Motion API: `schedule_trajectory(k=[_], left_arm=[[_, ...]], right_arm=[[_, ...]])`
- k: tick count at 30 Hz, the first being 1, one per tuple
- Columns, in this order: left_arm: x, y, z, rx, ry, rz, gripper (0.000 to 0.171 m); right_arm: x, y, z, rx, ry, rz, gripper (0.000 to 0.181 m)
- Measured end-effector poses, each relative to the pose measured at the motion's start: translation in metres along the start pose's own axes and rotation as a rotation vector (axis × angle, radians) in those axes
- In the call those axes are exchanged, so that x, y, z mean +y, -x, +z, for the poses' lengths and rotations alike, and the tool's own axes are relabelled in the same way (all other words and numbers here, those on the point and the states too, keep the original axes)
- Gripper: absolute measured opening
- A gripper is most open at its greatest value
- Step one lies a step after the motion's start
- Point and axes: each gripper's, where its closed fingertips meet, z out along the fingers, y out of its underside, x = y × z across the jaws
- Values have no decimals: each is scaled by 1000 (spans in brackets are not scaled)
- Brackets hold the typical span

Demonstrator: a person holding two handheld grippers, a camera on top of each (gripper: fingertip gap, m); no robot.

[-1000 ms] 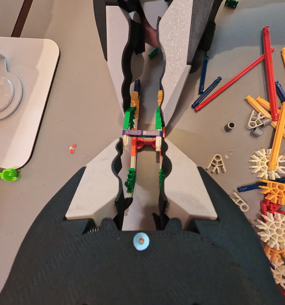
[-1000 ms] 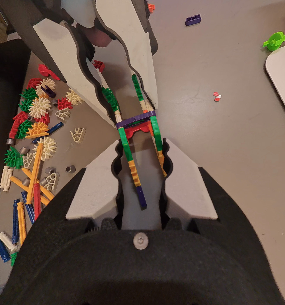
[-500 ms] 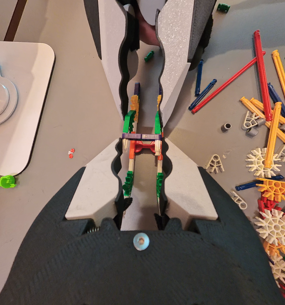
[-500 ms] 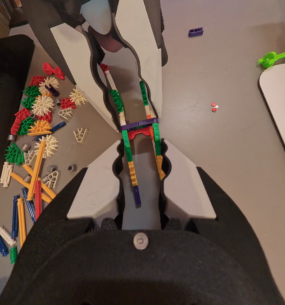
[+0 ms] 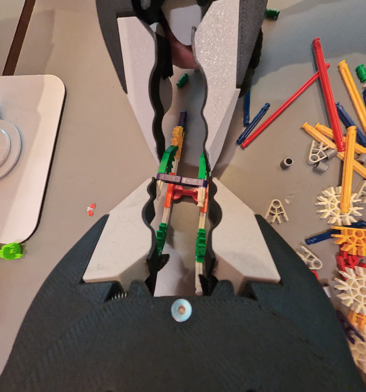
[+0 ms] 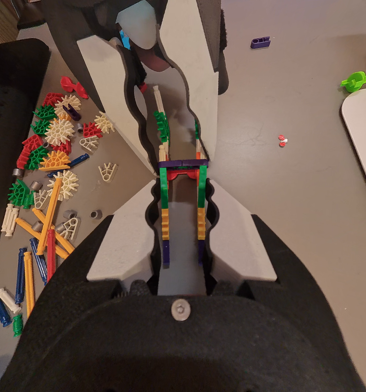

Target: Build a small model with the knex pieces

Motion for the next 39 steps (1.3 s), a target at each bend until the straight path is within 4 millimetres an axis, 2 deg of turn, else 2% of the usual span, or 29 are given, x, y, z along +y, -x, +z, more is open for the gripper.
schedule_trajectory(k=[6,9,13,14,17,19,23,24,26,29,31,34,39], left_arm=[[4,4,-8,21,13,-29,61],[7,5,-10,39,17,-37,52],[12,4,-9,49,27,-27,48],[12,3,-9,53,26,-28,49],[9,2,-10,43,5,-15,48],[5,4,-10,14,-10,-1,48],[0,5,-11,-52,-15,44,46],[0,6,-12,-83,-13,51,48],[-1,5,-18,-132,-21,71,49],[-1,-4,-25,-134,-34,67,35],[8,-7,-21,-125,6,78,30],[11,-13,-12,-85,26,92,10],[9,-15,-8,-71,30,115,6]], right_arm=[[-4,1,-10,43,-4,11,53],[0,-1,-12,60,19,20,49],[13,-6,-15,102,68,43,48],[13,-6,-19,120,63,44,46],[1,8,-27,128,6,13,26],[3,16,-20,128,35,-18,15],[4,16,-4,133,43,-3,14],[5,15,-1,137,46,-7,7],[3,15,1,136,25,5,5],[2,18,3,141,11,-11,4],[2,19,4,144,8,-15,4],[2,19,4,147,13,-25,4],[2,19,4,148,17,-39,3]])
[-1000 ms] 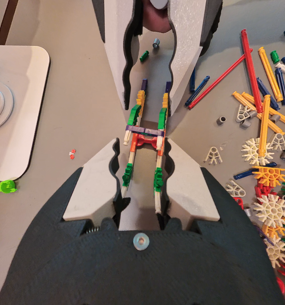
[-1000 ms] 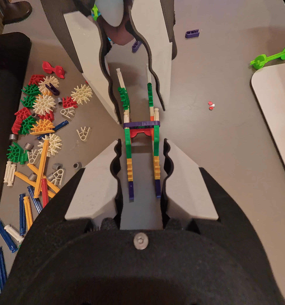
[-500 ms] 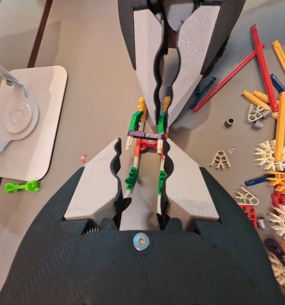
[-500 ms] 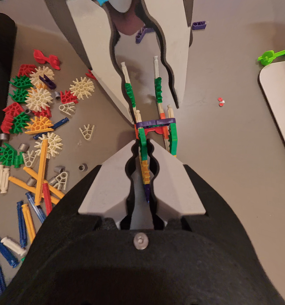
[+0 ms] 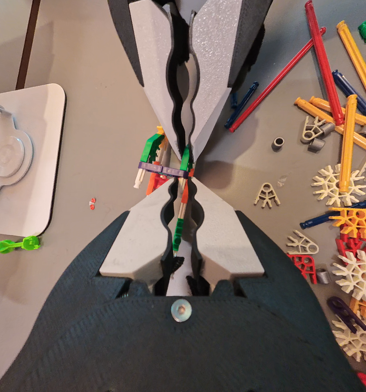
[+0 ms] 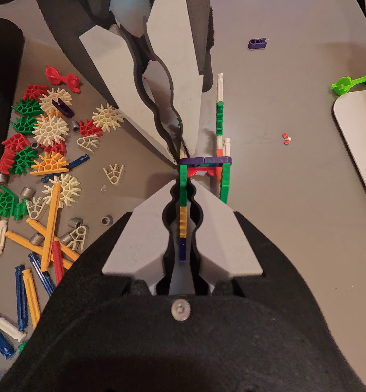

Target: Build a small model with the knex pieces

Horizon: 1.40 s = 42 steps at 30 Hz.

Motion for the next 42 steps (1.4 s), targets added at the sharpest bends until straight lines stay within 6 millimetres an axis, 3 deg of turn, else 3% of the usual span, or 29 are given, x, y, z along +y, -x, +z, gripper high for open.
schedule_trajectory(k=[9,13,15,17,20,25,30,42], left_arm=[[-1,1,0,88,1,-174,6],[-4,4,-1,92,-13,-213,8],[-6,7,-7,93,-38,-229,21],[6,10,-9,56,12,-206,33],[18,7,-7,37,68,-136,37],[14,8,6,-48,82,-8,58],[25,7,15,-41,110,-59,42],[26,8,18,8,95,-139,42]], right_arm=[[-1,-3,-1,106,62,-144,3],[-2,-5,-2,68,12,-41,3],[-3,-4,-4,25,-32,19,3],[2,-5,-4,19,-13,18,4],[1,-3,-5,-15,-24,36,4],[0,3,-4,-71,-25,50,4],[0,4,-4,-72,-41,80,4],[0,6,-4,20,24,-88,3]])
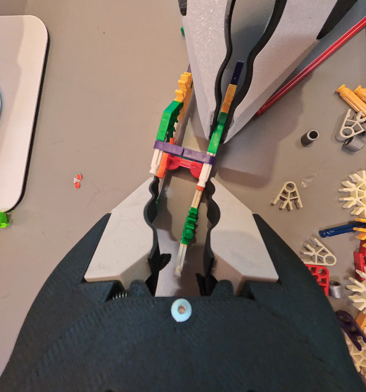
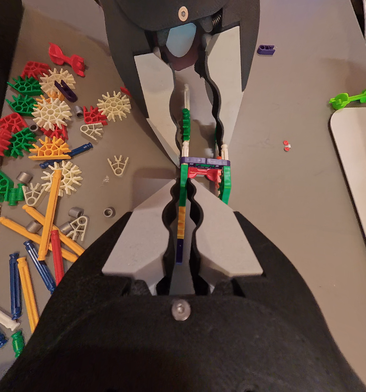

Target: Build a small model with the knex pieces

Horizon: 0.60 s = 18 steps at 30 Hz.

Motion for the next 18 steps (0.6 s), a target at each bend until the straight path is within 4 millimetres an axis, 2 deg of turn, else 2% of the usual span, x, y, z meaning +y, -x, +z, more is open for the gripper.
schedule_trajectory(k=[5,7,12,15,18], left_arm=[[-1,2,0,-11,10,10,42],[-1,2,0,-13,11,8,42],[-3,4,0,-41,20,-46,44],[-3,6,-5,-50,7,-77,61],[-6,10,-16,-46,-33,-108,64]], right_arm=[[-1,-6,-6,17,-48,76,5],[-1,-9,-11,28,-48,103,22],[6,-18,-36,73,-22,131,26],[20,-26,-48,117,15,193,32],[40,-29,-46,130,74,246,46]])
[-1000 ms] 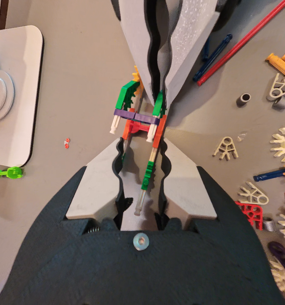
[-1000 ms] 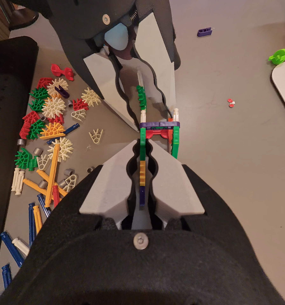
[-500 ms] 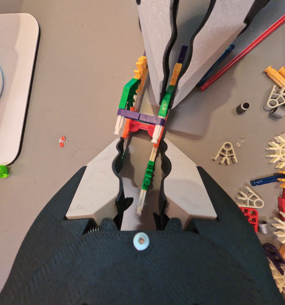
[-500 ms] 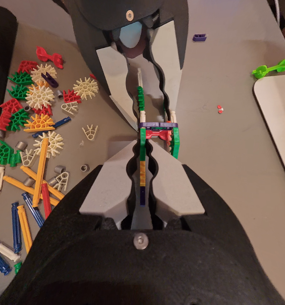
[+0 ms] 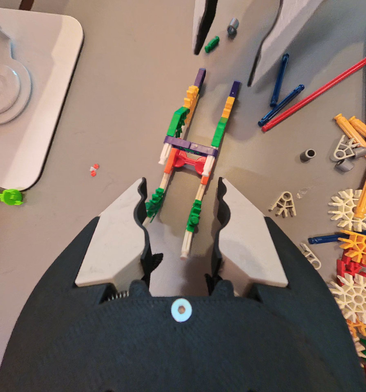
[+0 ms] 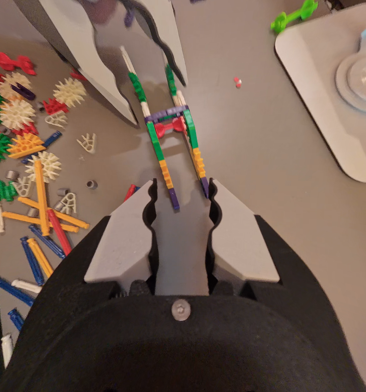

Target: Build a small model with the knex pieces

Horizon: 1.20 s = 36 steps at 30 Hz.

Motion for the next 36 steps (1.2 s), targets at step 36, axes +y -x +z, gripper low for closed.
schedule_trajectory(k=[36], left_arm=[[-23,-5,7,136,-3,220,47]], right_arm=[[-32,16,46,-139,-2,-63,45]])
